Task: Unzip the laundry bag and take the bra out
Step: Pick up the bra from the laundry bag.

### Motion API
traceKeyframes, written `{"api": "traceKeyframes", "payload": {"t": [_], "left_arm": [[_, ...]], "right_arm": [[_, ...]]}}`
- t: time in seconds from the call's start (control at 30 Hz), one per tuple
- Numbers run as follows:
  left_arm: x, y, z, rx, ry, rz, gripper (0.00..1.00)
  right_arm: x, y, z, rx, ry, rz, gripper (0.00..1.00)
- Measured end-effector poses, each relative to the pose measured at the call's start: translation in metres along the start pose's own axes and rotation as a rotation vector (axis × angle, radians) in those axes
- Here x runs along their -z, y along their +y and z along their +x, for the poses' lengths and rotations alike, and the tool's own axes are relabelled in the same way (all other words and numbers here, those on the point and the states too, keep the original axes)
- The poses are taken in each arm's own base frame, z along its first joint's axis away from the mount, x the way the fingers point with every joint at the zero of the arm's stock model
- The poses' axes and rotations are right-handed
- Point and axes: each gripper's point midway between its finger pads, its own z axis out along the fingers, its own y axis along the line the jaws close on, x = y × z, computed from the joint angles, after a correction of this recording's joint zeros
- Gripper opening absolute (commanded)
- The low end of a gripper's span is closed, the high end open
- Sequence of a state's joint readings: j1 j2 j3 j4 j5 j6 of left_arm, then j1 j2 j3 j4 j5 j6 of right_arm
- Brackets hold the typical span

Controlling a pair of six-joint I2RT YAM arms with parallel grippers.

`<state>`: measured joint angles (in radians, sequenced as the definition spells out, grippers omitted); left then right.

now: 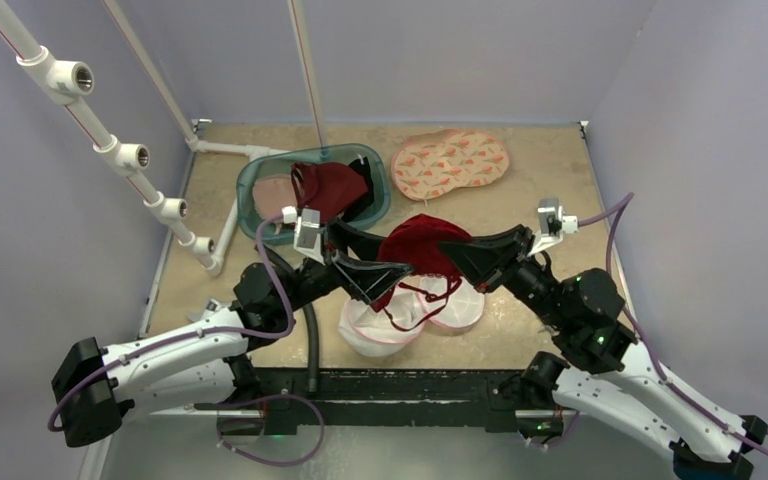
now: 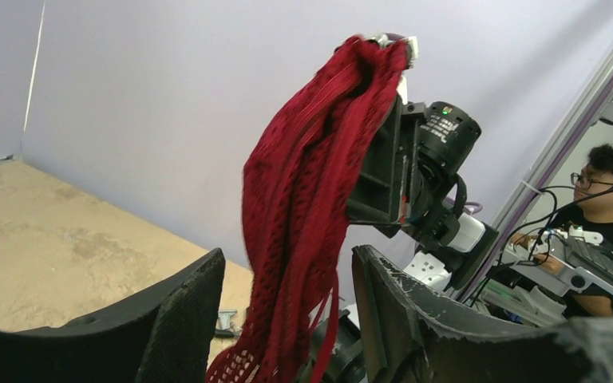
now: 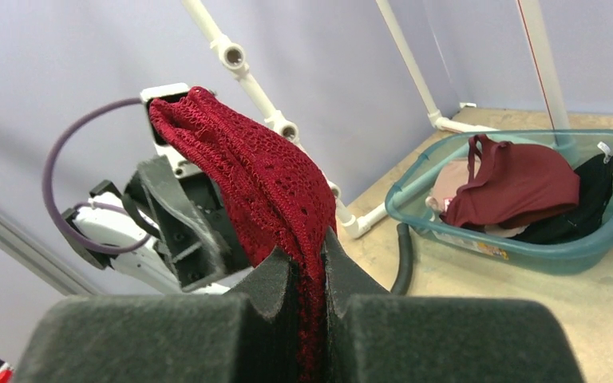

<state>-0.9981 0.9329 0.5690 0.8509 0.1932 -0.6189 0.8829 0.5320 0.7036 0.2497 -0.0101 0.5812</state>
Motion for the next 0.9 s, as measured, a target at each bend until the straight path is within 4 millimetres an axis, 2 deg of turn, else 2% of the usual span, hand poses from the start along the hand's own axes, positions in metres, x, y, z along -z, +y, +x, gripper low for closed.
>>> {"api": "traceKeyframes", "payload": {"t": [0.13,0.23,0.3,0.37,0.43,0.5,0.6,0.7,0.9], "left_arm": [[0.002,0.006,0.008,0.012,0.013,-0.02,0.49],[0.003,0.009,0.01,0.019,0.015,-0.029,0.36],[0.003,0.009,0.01,0.021,0.012,-0.03,0.35],[0.003,0.008,0.009,0.021,0.007,-0.027,0.44],[0.003,0.007,0.007,0.021,0.001,-0.023,0.61],[0.002,0.006,0.006,0.023,-0.005,-0.02,0.67],[0.002,0.004,0.003,0.027,-0.016,-0.013,0.67],[0.002,0.002,0.0,0.025,-0.029,-0.004,0.57],[0.001,0.0,-0.003,0.028,-0.043,0.005,0.3]], "right_arm": [[0.002,0.003,-0.008,-0.018,-0.036,-0.009,0.0],[0.002,0.006,-0.014,-0.028,-0.061,-0.016,0.0],[0.002,0.007,-0.015,-0.032,-0.065,-0.02,0.0],[0.002,0.007,-0.014,-0.036,-0.067,-0.021,0.0],[0.002,0.006,-0.013,-0.04,-0.066,-0.02,0.0],[0.002,0.005,-0.011,-0.044,-0.063,-0.019,0.0],[0.001,0.005,-0.011,-0.046,-0.064,-0.019,0.0],[0.001,0.005,-0.011,-0.046,-0.065,-0.02,0.0],[0.001,0.005,-0.01,-0.048,-0.063,-0.019,0.0]]}}
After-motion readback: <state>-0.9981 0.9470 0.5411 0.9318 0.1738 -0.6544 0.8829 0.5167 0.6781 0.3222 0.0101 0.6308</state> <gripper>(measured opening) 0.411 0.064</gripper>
